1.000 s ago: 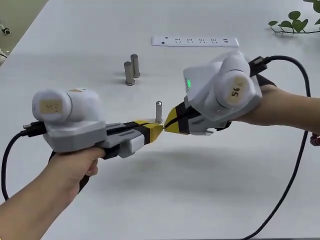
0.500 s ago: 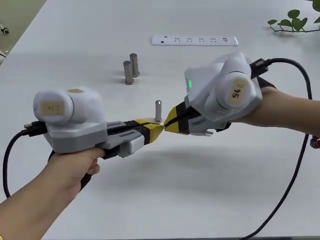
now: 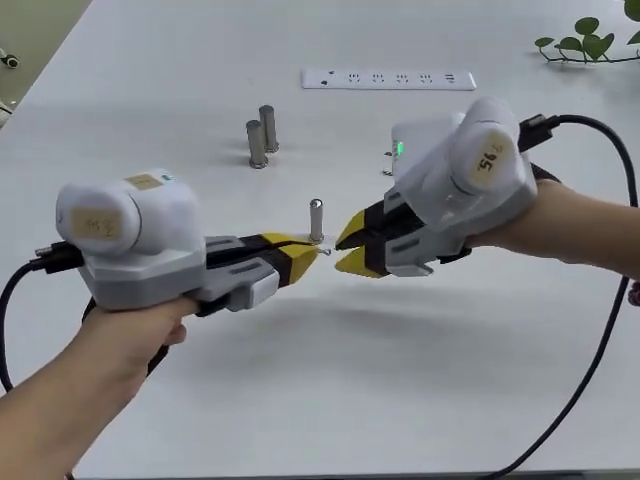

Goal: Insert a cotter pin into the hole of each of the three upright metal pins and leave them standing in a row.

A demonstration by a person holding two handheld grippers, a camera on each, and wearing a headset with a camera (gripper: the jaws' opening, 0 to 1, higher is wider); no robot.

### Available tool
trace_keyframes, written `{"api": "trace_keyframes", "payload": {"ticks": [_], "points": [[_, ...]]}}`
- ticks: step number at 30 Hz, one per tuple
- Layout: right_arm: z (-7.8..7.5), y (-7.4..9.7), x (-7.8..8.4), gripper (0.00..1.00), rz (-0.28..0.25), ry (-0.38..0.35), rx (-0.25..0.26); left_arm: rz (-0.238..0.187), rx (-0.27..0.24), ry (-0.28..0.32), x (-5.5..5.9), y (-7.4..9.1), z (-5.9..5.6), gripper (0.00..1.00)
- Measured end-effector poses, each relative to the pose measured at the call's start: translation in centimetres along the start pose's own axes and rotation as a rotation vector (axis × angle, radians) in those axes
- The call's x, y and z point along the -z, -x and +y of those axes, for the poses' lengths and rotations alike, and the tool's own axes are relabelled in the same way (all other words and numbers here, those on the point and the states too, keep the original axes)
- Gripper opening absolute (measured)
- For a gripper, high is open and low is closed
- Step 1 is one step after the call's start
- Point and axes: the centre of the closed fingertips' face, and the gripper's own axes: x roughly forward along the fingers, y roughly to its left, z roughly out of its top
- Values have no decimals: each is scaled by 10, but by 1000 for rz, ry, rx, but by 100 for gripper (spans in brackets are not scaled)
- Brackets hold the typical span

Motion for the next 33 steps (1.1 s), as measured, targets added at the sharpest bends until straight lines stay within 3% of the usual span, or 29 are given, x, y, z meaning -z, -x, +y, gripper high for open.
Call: {"api": "trace_keyframes", "payload": {"ticks": [4, 11, 15, 22, 33], "points": [[-2, 3, -3, 8, -58, -123, -19, 13, 13, -54, 2, 2, 0, 0], [4, 8, -3, 10, -117, -243, -88, 37, 54, -159, 6, 5, -7, 0], [9, 10, -2, 10, -136, -268, -130, 54, 77, -225, 8, 6, -11, 0], [22, 11, -2, 9, -150, -294, -214, 60, 127, -245, 8, 6, -20, 0], [36, 12, -4, 7, -162, -297, -280, 56, 214, -273, 4, 7, -41, 0]]}}
